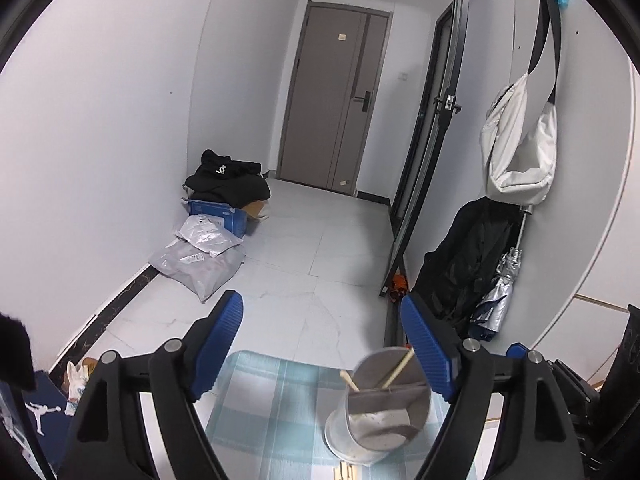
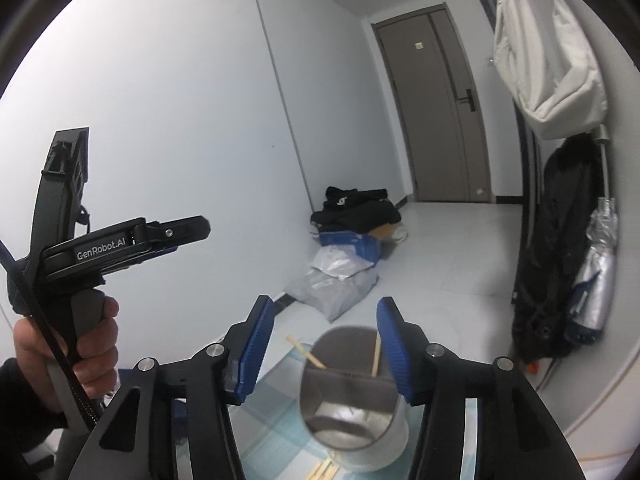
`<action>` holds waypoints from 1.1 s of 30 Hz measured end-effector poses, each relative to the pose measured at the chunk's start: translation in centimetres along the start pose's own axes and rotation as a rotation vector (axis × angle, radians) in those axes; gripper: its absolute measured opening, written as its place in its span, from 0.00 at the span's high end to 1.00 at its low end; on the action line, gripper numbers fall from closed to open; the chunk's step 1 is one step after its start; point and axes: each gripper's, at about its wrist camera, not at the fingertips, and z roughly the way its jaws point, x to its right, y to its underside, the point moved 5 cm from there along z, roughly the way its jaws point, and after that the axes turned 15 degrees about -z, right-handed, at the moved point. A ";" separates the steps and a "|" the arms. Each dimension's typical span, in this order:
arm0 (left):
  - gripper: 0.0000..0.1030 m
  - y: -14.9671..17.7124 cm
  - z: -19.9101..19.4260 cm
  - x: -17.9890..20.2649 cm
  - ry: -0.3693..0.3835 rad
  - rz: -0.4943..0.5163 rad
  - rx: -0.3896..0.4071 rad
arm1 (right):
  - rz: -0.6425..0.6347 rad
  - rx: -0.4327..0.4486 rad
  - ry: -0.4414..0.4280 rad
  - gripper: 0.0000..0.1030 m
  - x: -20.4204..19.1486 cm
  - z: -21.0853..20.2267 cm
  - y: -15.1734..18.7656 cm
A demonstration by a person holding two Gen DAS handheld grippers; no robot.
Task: Organize utensils
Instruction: 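Open both grippers to drop the chopsticks into the holder, then move both grippers back toward the remaining chopsticks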
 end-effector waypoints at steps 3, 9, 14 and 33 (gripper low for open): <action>0.14 0.9 -1.0 -0.1 -0.010 -0.004 0.011 | 0.001 0.008 0.029 0.39 -0.9 -1.5 0.3; 0.11 3.0 -2.5 -0.1 -0.017 0.013 0.015 | 0.017 0.003 0.064 0.34 -2.2 -3.7 1.8; 0.07 4.7 -3.3 -0.7 -0.020 0.023 0.022 | 0.025 -0.002 0.091 0.27 -2.9 -4.9 2.9; 0.06 10.8 -1.6 -4.3 -0.050 -0.029 -0.072 | 0.017 -0.145 0.154 0.20 -4.4 -4.5 9.9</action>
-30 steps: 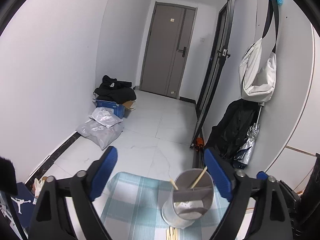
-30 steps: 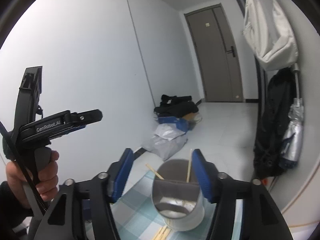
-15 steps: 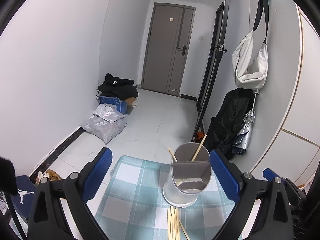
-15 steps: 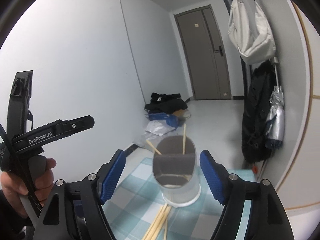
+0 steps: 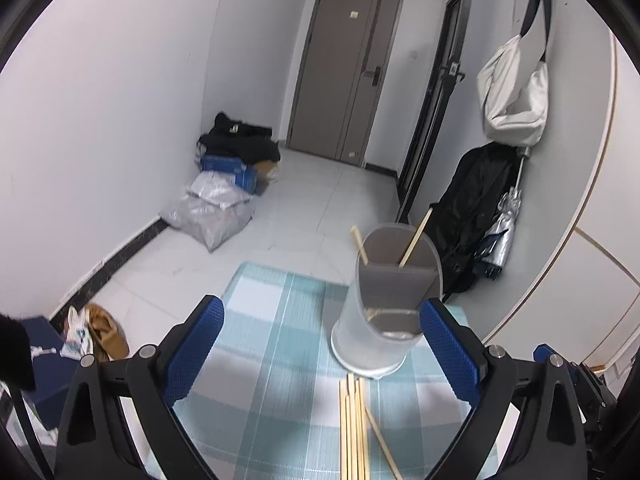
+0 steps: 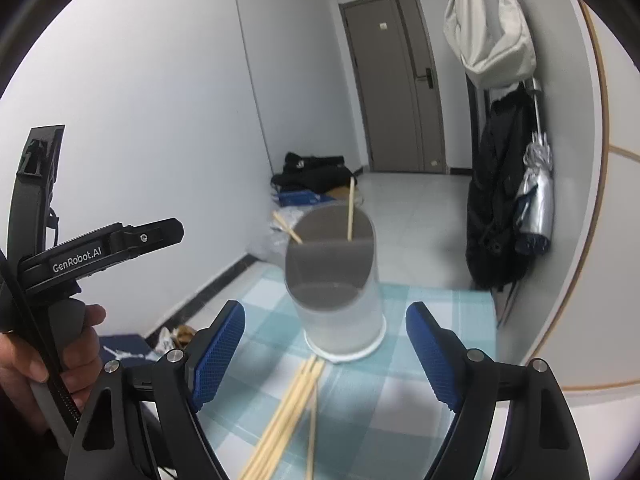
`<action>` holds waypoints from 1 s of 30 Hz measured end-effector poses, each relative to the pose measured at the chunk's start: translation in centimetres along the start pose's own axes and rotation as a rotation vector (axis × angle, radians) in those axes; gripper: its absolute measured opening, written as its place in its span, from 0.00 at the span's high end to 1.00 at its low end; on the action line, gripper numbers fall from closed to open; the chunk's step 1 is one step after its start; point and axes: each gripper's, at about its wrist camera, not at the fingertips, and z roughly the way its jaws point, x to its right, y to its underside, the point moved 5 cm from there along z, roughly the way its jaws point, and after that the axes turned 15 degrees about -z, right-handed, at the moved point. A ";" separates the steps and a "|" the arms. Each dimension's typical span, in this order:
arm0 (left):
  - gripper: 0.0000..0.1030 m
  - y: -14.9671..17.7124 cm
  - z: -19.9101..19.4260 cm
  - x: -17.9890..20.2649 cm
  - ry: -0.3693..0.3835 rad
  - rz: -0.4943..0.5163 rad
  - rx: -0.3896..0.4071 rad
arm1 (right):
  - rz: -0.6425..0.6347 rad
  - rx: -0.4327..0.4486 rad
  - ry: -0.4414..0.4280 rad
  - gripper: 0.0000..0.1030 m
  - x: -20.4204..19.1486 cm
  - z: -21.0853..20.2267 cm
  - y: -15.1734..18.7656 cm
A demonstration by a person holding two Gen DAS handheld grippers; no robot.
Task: Organize utensils
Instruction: 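Move both grippers back toward the remaining chopsticks, then close the right gripper on a chopstick while the left gripper grasps another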
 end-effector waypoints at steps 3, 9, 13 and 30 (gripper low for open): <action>0.06 0.8 0.9 -0.5 -0.012 0.002 -0.033 | 0.009 -0.048 0.000 0.20 0.1 1.0 1.2; 0.06 1.8 2.4 -2.6 -0.055 -0.012 -0.086 | -0.001 -0.176 0.003 0.20 0.2 3.6 3.8; 0.06 2.2 3.5 -3.5 -0.062 -0.046 -0.147 | 0.010 -0.272 -0.034 0.20 -0.2 5.8 5.6; 0.06 1.8 5.1 -5.7 -0.116 -0.108 -0.220 | -0.097 -0.546 -0.074 0.45 -3.1 12.9 10.3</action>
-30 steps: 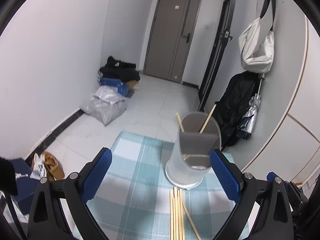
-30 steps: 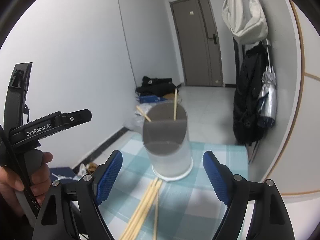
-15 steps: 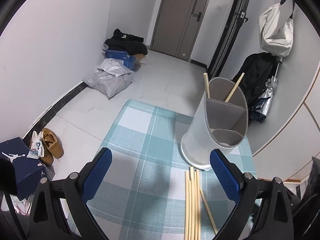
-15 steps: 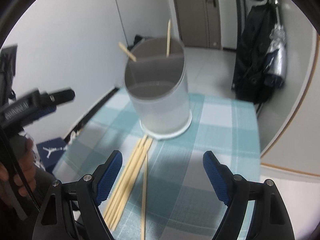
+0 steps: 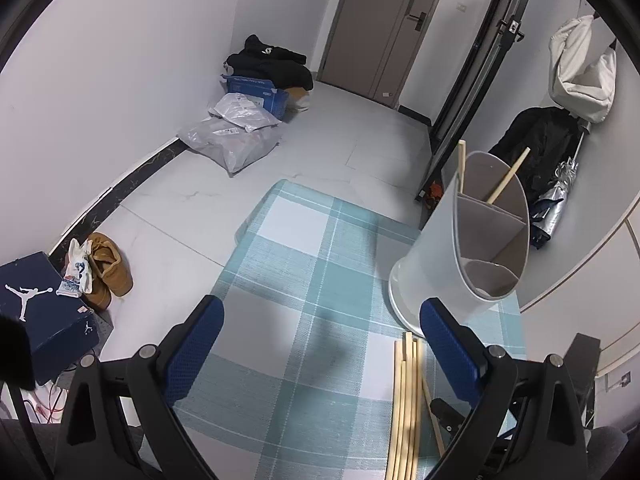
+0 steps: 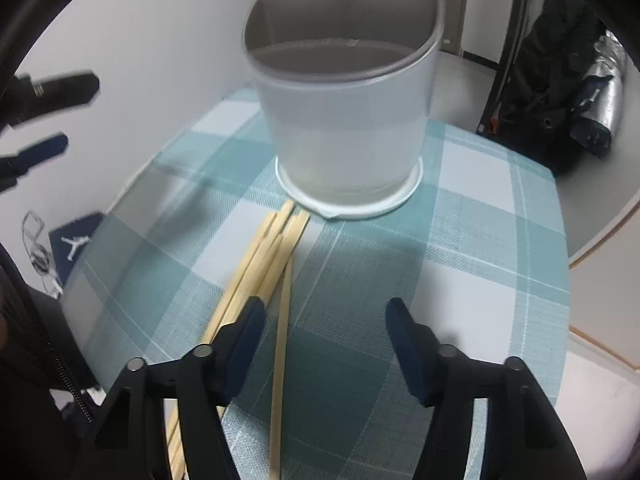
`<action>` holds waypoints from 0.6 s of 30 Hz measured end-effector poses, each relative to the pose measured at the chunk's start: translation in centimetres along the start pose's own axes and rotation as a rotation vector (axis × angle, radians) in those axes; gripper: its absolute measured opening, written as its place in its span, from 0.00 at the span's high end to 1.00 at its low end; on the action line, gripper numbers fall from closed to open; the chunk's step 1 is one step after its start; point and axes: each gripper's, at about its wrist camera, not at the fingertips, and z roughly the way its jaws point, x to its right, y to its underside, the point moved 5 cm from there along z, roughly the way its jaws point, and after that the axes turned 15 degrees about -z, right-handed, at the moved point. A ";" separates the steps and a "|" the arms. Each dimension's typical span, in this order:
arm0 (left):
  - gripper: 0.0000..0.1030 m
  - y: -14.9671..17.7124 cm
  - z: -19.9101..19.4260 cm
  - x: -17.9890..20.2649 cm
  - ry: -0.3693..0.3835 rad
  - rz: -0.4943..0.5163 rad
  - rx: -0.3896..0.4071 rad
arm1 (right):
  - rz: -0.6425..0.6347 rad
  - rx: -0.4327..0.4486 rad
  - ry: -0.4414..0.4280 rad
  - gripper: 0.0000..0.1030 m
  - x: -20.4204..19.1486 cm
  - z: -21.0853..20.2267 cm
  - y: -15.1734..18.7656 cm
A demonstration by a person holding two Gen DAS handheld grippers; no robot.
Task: Organize utensils
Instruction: 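Close the right gripper on a chopstick while the left gripper grasps another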
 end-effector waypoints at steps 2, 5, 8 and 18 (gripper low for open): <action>0.06 0.0 -0.1 -0.1 -0.002 -0.005 -0.002 | -0.021 -0.014 0.005 0.48 -0.3 0.4 0.0; 0.06 -0.3 0.0 -0.2 -0.004 -0.006 0.000 | -0.069 -0.035 0.043 0.55 -0.9 1.0 -0.1; 0.06 -0.4 0.1 -0.5 -0.004 -0.011 -0.004 | -0.092 -0.036 0.063 0.65 -1.1 1.2 -0.4; 0.06 -0.3 1.5 -2.0 -0.051 -0.013 -0.022 | -0.054 -0.020 0.029 0.94 -0.8 1.8 -1.3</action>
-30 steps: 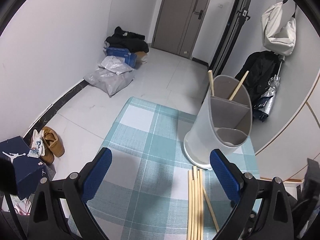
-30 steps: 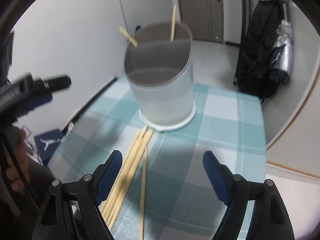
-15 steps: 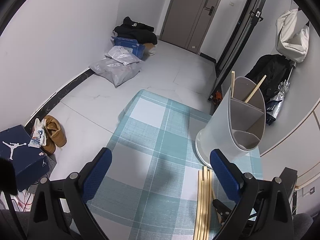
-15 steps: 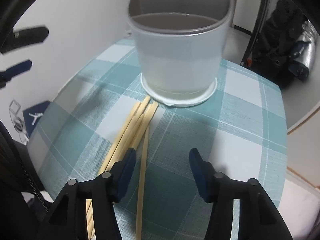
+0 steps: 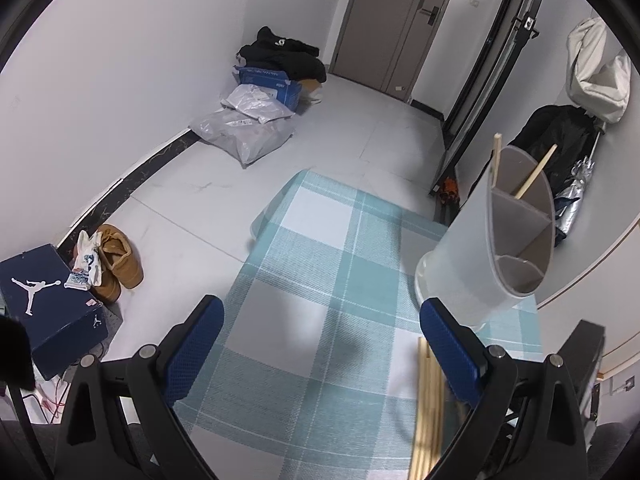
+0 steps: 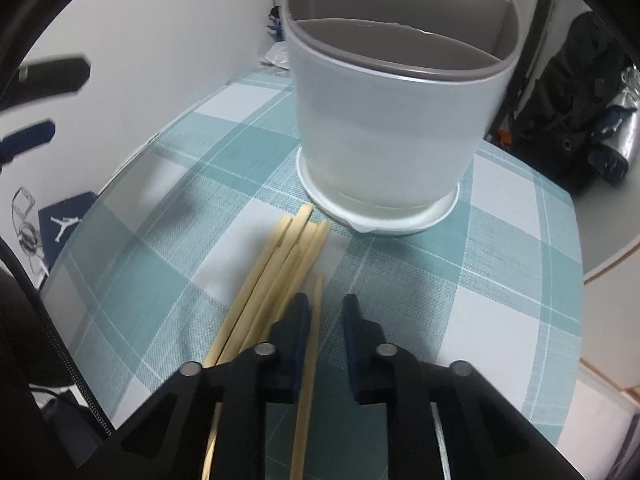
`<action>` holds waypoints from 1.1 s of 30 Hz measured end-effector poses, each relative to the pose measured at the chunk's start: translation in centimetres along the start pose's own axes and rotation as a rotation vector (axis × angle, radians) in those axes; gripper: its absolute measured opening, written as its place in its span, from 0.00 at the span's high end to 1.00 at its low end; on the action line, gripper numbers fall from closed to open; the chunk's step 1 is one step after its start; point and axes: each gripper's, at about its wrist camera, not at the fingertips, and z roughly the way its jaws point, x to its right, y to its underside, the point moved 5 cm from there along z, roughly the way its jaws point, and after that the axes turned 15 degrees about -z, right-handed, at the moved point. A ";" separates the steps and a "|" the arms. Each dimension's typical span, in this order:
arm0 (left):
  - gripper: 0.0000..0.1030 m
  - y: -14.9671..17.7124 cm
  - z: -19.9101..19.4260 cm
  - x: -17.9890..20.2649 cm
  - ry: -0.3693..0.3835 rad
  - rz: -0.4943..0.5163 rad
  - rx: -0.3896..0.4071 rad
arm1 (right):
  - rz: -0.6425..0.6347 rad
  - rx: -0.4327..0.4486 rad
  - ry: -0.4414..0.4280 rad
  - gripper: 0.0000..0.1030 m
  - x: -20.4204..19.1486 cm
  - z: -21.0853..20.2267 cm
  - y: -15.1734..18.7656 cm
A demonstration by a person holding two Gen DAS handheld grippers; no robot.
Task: Organize utensils
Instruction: 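Close the right gripper on a chopstick while the left gripper grasps another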
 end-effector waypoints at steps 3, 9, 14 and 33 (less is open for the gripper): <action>0.06 0.3 0.6 -0.3 -0.012 -0.002 -0.020 | 0.046 0.007 -0.033 0.96 0.5 -0.1 0.1; 0.06 1.7 1.7 0.8 0.000 0.060 -0.084 | 0.176 0.046 -0.092 0.96 3.0 -0.9 0.6; 0.06 4.2 3.1 2.4 0.013 0.157 -0.188 | 0.322 0.107 -0.168 0.96 5.5 -2.2 1.2; 0.06 8.0 5.4 3.1 -0.111 0.327 -0.313 | 0.501 0.310 -0.298 0.96 9.7 -6.8 1.9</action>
